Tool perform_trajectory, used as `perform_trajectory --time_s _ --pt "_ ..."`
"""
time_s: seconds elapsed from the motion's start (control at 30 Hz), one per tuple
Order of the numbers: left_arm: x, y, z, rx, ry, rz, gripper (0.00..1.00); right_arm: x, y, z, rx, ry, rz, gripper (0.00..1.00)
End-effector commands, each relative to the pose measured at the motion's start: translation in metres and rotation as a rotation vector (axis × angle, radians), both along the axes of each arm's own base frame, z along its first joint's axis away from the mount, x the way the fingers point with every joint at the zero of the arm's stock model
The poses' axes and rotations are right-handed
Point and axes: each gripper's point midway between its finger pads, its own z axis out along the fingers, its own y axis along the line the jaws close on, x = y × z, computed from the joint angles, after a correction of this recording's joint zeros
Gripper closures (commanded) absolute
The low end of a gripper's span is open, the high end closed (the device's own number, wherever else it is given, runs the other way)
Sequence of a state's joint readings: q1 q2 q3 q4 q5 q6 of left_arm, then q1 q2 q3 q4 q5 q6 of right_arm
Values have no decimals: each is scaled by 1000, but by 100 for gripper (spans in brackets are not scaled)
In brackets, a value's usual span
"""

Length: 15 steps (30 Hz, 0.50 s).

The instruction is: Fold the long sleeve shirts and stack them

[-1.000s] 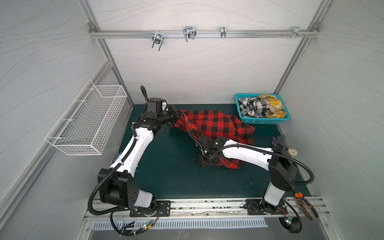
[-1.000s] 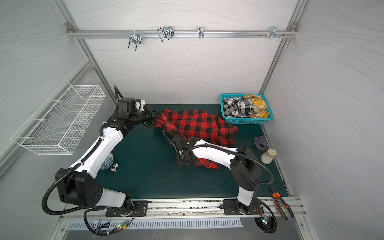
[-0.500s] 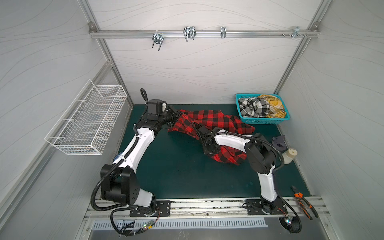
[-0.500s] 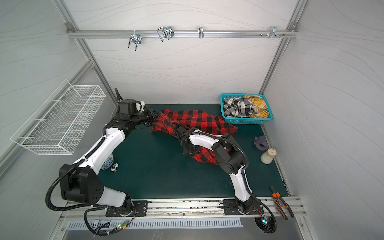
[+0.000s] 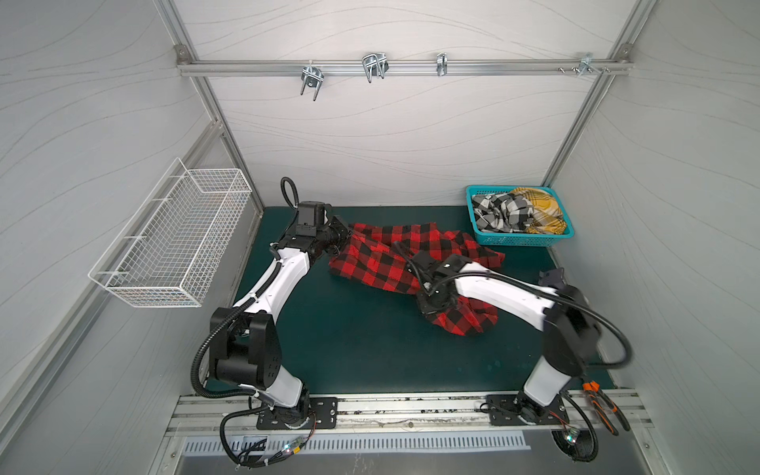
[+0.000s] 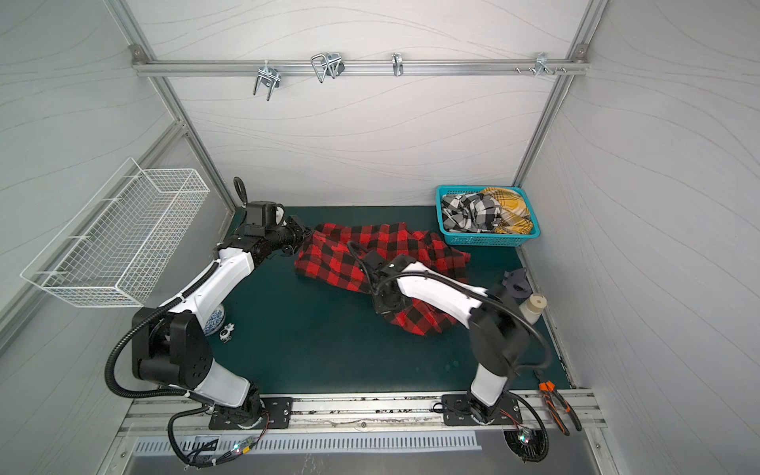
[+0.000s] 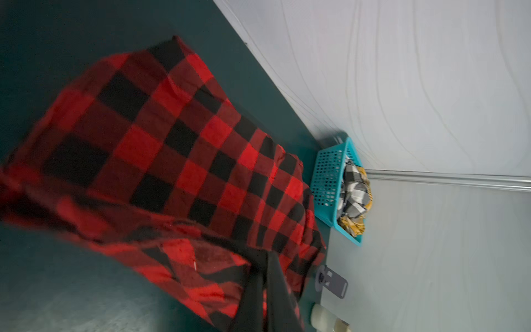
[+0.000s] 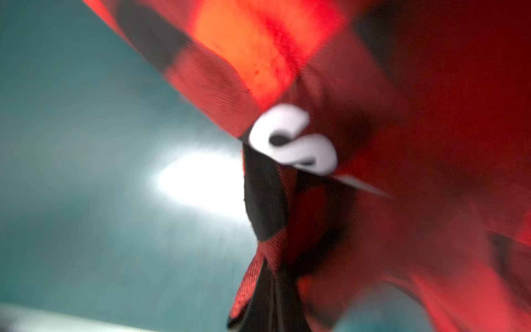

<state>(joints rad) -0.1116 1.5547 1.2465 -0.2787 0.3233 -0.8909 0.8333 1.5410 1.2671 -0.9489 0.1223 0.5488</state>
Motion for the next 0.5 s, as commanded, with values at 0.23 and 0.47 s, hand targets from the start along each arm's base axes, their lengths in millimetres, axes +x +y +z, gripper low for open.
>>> perform_trajectory --time_s 0.23,0.47 --pt "10 64 -7 213 -19 165 100 -33 -110 -29 -66 178 -304 100" --pt "8 72 -31 301 23 152 100 -40 -76 26 228 87 -174 100"
